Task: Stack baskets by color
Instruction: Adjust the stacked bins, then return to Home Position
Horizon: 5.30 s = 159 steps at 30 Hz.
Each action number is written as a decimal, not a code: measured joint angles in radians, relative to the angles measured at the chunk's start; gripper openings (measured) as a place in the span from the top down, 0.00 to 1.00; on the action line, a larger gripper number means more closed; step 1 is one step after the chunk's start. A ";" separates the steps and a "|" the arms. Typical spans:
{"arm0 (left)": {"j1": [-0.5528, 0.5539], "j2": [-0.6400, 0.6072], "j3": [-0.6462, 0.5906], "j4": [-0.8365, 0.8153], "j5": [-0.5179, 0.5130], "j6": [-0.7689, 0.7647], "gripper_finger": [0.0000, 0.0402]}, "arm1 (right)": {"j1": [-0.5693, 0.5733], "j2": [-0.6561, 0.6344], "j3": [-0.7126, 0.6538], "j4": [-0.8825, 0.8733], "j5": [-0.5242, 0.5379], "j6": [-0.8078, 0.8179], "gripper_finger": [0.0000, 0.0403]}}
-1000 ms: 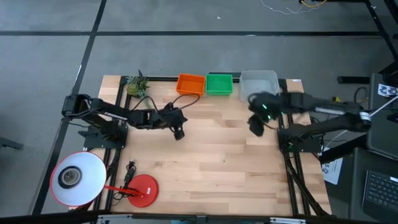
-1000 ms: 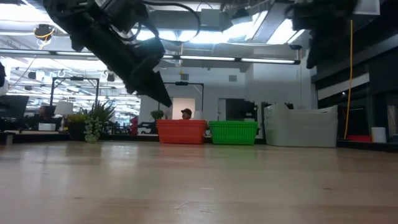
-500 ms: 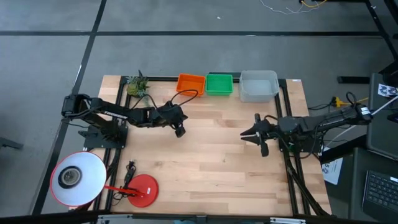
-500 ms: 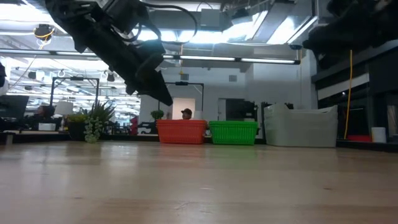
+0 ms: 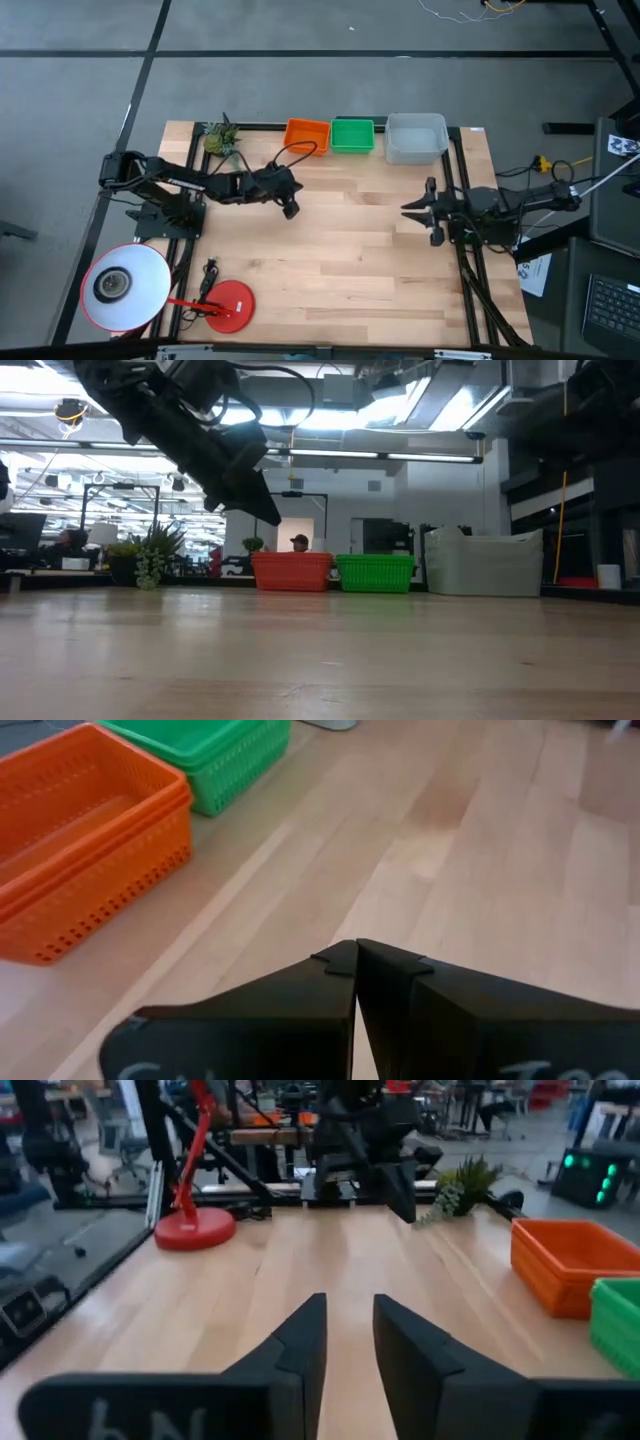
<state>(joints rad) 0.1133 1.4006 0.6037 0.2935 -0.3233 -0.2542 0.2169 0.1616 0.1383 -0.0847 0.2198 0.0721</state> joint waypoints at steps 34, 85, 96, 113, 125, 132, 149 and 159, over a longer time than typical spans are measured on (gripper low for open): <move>0.249 0.459 0.431 -0.089 0.193 0.021 1.00 | -0.037 -0.156 -0.132 0.138 -0.066 -0.126 0.79; 0.333 0.437 0.554 -0.463 0.035 0.076 1.00 | -0.037 -0.155 -0.131 0.134 -0.091 -0.107 0.79; 0.222 0.193 0.424 -0.723 0.055 0.202 1.00 | -0.037 -0.155 -0.131 0.134 -0.090 -0.107 0.79; -0.039 -0.552 -0.570 0.246 0.030 0.022 1.00 | -0.037 -0.156 -0.131 0.134 -0.090 -0.107 0.79; -0.056 -0.811 -0.590 -0.079 0.096 0.126 1.00 | -0.037 -0.156 -0.131 0.134 -0.090 -0.107 0.79; -0.056 -0.982 -0.596 -0.226 0.209 0.131 1.00 | -0.037 -0.156 -0.131 0.134 -0.090 -0.107 0.79; -0.055 -1.125 -0.595 -0.278 0.281 0.187 1.00 | -0.037 -0.156 -0.131 0.134 -0.090 -0.107 0.79; -0.056 -1.124 -0.595 -0.278 0.285 0.187 1.00 | -0.037 -0.156 -0.131 0.134 -0.090 -0.107 0.79</move>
<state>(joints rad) 0.0574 0.2764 0.0082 0.0152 -0.0383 -0.0673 0.1798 0.0059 0.0071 0.0494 0.1299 -0.0352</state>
